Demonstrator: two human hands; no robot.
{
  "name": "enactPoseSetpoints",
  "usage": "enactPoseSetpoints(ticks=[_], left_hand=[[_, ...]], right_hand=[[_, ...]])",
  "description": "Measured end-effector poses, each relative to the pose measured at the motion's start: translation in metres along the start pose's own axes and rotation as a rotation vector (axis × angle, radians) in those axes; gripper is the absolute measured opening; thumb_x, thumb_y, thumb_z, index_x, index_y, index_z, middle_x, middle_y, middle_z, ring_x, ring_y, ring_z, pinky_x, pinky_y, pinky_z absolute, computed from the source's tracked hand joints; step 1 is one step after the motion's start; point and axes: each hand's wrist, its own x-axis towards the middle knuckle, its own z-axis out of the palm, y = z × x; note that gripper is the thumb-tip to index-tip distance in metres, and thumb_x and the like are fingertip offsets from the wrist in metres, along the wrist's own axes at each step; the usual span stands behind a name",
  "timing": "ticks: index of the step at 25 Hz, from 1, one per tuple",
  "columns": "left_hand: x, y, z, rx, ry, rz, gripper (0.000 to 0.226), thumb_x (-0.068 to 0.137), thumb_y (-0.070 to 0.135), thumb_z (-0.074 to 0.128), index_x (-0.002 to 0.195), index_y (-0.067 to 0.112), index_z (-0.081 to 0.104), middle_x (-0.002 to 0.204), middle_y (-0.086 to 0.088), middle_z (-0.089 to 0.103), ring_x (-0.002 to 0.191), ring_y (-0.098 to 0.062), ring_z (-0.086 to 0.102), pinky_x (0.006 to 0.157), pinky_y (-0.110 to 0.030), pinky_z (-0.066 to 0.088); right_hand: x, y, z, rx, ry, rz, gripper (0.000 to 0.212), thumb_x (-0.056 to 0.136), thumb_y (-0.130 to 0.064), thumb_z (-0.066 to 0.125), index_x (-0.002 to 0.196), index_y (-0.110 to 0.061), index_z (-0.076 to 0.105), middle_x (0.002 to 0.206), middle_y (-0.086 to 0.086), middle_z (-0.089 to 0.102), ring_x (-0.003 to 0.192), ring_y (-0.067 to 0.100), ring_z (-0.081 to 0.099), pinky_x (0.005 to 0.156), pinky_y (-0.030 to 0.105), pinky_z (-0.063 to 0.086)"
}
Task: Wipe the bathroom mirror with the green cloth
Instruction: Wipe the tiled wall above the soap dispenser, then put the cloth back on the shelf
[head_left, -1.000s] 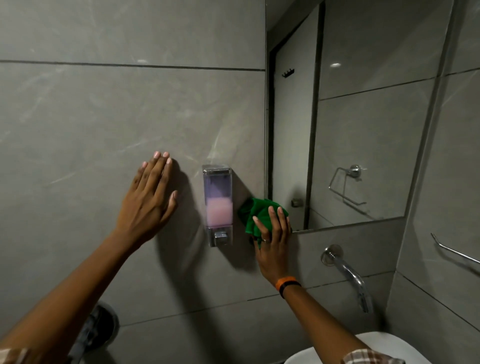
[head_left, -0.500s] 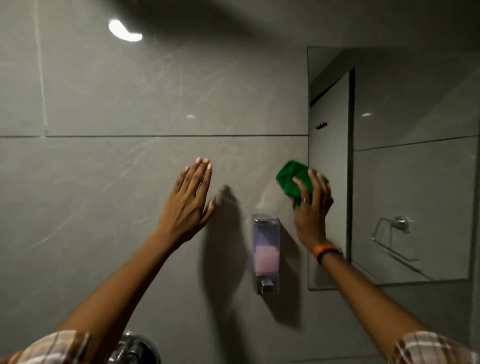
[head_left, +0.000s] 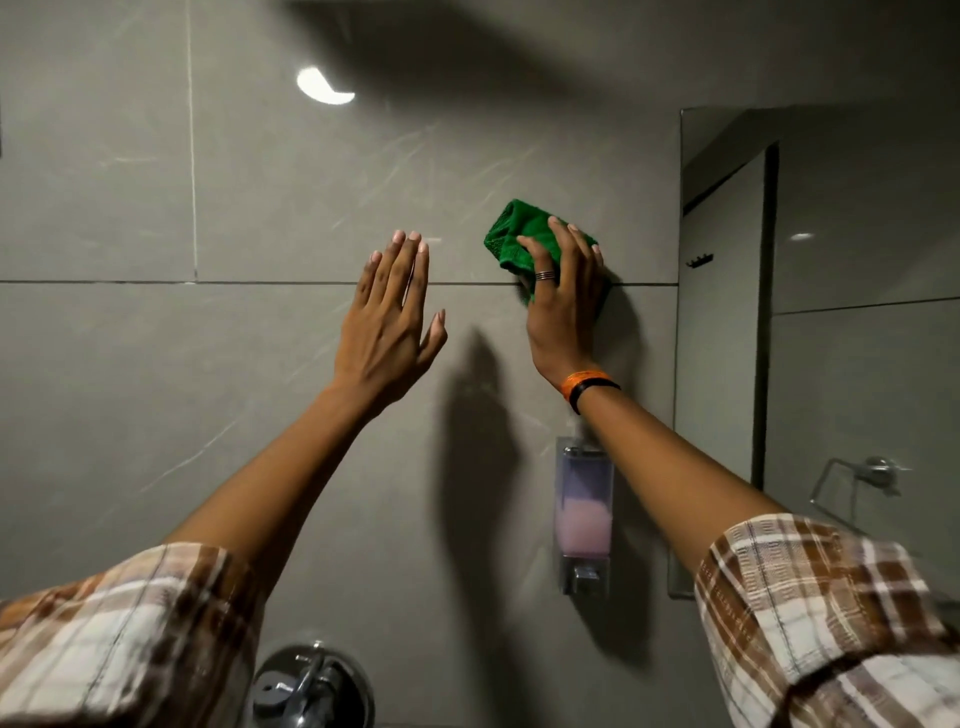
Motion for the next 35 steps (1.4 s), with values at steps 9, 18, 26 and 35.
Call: enactPoseSetpoints(ticks=[9,18,26,35], left_hand=[[-0.077,-0.033,-0.001,-0.094,-0.112,-0.076,0.075,0.105,0.042,0.035,0.161,-0.004,0.018,0.171,-0.022,0.018,0.160,-0.035,0.013,0.131,-0.048,0.011],[-0.365,0.042,0.019,-0.373,-0.518,-0.260,0.073,0.105,0.040,0.042,0.160,-0.006,0.023,0.169,-0.024,0.024,0.158,-0.038,0.020,0.130,-0.046,0.010],[-0.666,0.146,-0.056,-0.509,-0.976,-0.495,0.067,0.103,0.031,0.039,0.159,-0.004,0.027,0.170,-0.019,0.023,0.160,-0.031,0.016,0.131,-0.046,0.014],[-0.915,0.240,-0.078,-0.374,-1.412,-0.940,0.064,0.104,0.019,0.038,0.162,0.000,0.018,0.171,-0.020,0.017,0.159,-0.031,0.015,0.130,-0.040,0.004]], right_hand=[[-0.086,-0.060,0.009,0.000,-0.020,0.077,0.042,0.100,-0.004,0.044,0.136,-0.019,0.059,0.150,0.012,0.051,0.142,0.034,0.044,0.120,0.055,0.030],[-0.400,-0.135,-0.063,0.031,-0.389,0.297,0.050,0.088,0.005,0.055,0.130,-0.021,0.059,0.142,0.012,0.058,0.137,0.028,0.043,0.109,0.057,0.042],[-0.696,-0.193,-0.189,0.041,-1.117,0.500,0.054,0.082,0.013,0.065,0.129,-0.012,0.062,0.141,0.016,0.058,0.134,0.035,0.048,0.110,0.059,0.042],[-0.925,-0.195,-0.223,0.064,-1.391,0.565,0.047,0.081,0.011,0.072,0.125,-0.006,0.065,0.137,0.022,0.060,0.131,0.042,0.055,0.107,0.065,0.045]])
